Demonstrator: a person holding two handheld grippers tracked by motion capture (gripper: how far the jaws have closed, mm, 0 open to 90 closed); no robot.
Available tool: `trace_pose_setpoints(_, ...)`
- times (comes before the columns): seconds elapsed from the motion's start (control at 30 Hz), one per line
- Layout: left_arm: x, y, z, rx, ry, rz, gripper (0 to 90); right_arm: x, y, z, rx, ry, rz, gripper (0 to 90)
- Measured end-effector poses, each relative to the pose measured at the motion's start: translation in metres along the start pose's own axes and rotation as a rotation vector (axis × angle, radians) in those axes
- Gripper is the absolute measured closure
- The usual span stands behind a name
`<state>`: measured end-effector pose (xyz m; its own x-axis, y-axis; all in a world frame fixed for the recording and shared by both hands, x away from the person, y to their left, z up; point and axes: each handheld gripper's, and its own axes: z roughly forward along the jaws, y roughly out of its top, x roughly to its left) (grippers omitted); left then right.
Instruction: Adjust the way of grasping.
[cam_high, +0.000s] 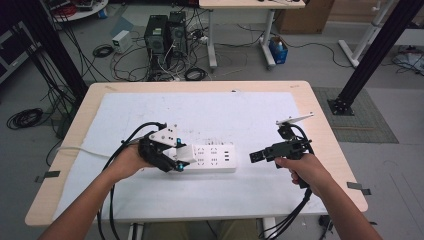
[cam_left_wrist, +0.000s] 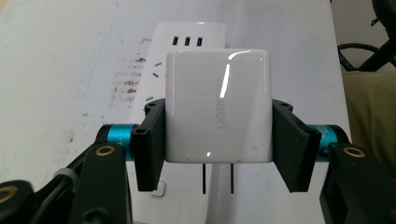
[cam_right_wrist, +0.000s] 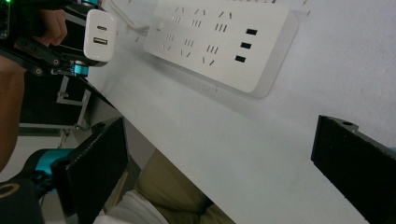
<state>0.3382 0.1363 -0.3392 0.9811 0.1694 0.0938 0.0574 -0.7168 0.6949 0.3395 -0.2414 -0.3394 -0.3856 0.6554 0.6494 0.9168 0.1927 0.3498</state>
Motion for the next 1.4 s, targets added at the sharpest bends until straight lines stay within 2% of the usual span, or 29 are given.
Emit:
trace_pose_setpoints(0.23,-0.001,0.008,0.008,-0.016,-0.012,-0.003,42.6,0.003,0.002,0.001,-0.008,0.013,0.018,3.5)
trace_pose_setpoints(0.37,-0.001,0.011,0.011,-0.014,-0.017,0.004,42.6,0.004,0.002,0.002,-0.014,0.016,0.056,3.6)
trace_pose_setpoints(0.57,-0.002,0.013,0.014,-0.022,-0.013,-0.002,42.6,0.002,0.002,0.002,-0.02,0.029,0.082,3.5)
trace_pose_setpoints(0.9,-0.004,0.021,0.024,-0.041,-0.018,0.009,42.6,0.005,0.003,0.007,-0.024,0.043,0.082,3.5)
trace_pose_setpoints(1.4,-0.008,0.043,0.047,-0.07,-0.052,0.029,42.6,0.016,0.009,0.017,-0.024,0.088,0.09,3.5)
